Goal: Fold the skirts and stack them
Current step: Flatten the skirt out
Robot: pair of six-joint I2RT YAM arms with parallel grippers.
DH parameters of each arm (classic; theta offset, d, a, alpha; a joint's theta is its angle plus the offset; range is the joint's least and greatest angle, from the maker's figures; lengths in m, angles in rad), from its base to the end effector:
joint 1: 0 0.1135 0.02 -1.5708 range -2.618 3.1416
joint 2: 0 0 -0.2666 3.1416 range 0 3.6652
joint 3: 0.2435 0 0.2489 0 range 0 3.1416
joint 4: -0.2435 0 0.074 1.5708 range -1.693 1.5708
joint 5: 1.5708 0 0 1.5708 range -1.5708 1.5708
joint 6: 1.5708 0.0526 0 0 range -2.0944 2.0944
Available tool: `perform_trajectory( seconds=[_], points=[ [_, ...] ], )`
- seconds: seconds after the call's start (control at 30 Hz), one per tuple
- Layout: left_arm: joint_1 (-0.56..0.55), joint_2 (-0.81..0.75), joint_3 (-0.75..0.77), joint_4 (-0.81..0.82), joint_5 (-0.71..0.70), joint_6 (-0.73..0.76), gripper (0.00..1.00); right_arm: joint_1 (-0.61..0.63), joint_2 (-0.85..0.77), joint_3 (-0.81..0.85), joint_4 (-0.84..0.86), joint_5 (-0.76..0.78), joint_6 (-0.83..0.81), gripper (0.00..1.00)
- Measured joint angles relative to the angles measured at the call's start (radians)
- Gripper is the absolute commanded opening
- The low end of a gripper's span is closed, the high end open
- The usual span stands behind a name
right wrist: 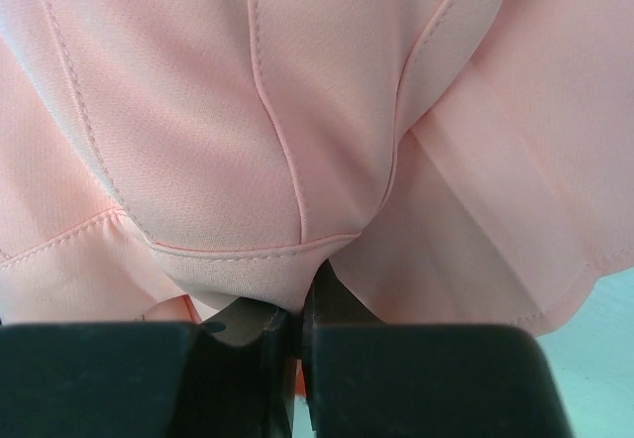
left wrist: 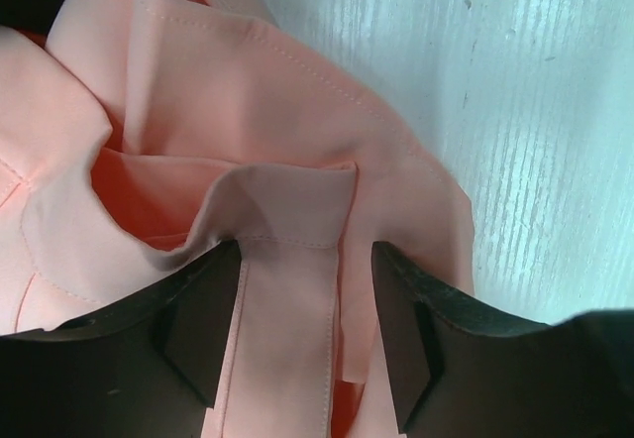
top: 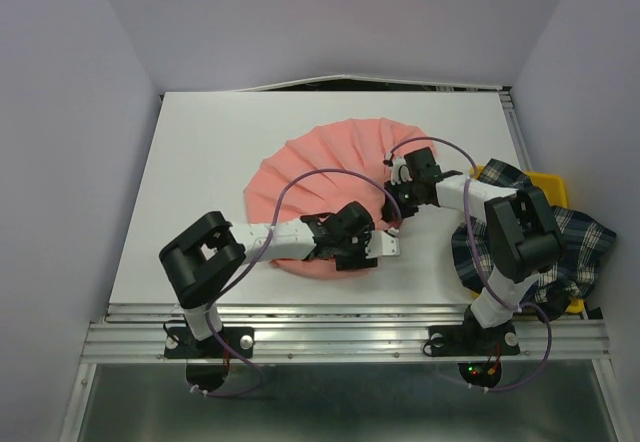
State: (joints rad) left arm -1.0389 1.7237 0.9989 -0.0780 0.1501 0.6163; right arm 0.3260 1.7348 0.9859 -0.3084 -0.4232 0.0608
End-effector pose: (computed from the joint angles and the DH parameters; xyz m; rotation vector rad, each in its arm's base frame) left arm 0.1802 -0.3218 0.1711 1.8120 1.5664 -0.3789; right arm 0.3163 0.1297 0.1498 -0.4960 2.5941 0.6889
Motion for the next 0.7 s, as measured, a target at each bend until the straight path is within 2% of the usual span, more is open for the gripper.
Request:
perform_trajectory(
  seconds=[0.13, 0.27, 0.33, 0.43, 0.6, 0.7],
  points=[
    [0.000, 0.033, 0.002, 0.027, -0.014, 0.000, 0.52, 0.000, 0.009, 0.000, 0.000, 0.000, 0.000, 0.01],
    [0.000, 0.054, 0.004, 0.072, -0.047, -0.002, 0.31, 0.000, 0.009, 0.000, 0.000, 0.000, 0.000, 0.01],
    [0.000, 0.059, 0.004, 0.085, -0.061, 0.000, 0.27, -0.005, 0.009, 0.000, 0.000, 0.000, 0.000, 0.01],
    [0.002, 0.052, 0.004, 0.086, -0.059, 0.002, 0.02, -0.008, 0.009, 0.000, 0.000, 0.002, 0.000, 0.01],
    [0.032, -0.034, 0.000, -0.016, 0.010, -0.004, 0.00, -0.011, 0.009, 0.000, 0.000, 0.010, 0.000, 0.01],
    [0.062, -0.158, 0.000, -0.103, 0.093, -0.004, 0.00, -0.014, 0.008, 0.000, -0.005, 0.018, -0.004, 0.01]
  ],
)
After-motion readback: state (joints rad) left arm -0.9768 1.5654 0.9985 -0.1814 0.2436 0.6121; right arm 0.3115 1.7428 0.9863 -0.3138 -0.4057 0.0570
